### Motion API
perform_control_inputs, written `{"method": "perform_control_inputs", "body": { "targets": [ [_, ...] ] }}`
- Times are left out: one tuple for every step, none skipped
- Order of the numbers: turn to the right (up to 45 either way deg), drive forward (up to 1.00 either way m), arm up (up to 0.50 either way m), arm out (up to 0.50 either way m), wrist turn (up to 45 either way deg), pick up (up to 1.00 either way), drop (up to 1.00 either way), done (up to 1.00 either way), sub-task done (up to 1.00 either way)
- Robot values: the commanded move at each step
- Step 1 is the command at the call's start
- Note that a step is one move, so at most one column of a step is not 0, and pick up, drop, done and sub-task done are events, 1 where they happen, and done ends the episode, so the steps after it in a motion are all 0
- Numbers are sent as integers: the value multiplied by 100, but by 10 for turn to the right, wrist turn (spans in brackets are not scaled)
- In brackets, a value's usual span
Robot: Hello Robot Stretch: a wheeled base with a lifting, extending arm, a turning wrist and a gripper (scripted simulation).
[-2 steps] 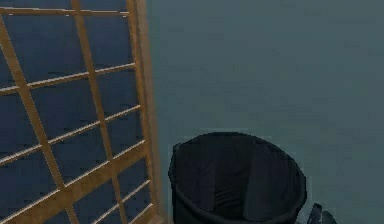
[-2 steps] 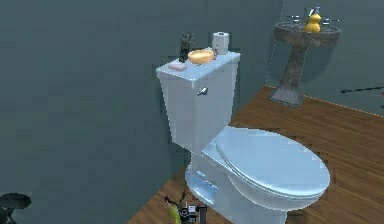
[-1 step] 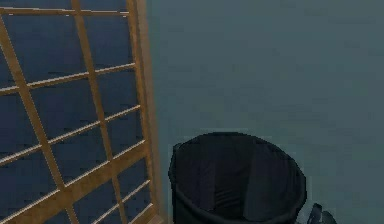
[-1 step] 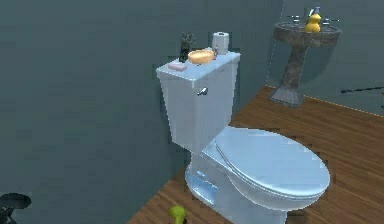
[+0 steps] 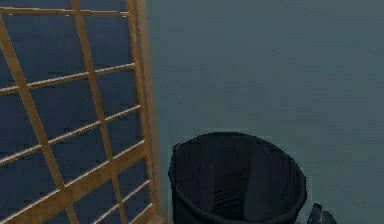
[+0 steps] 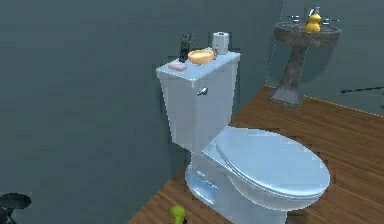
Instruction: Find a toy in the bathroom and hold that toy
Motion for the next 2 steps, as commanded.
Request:
{"method": "perform_control_inputs", "body": {
  "targets": [
    [0, 0, 10, 0, 0, 0, 0, 0, 0],
    [0, 0, 0, 0, 0, 0, 0, 100, 0]
  ]
}}
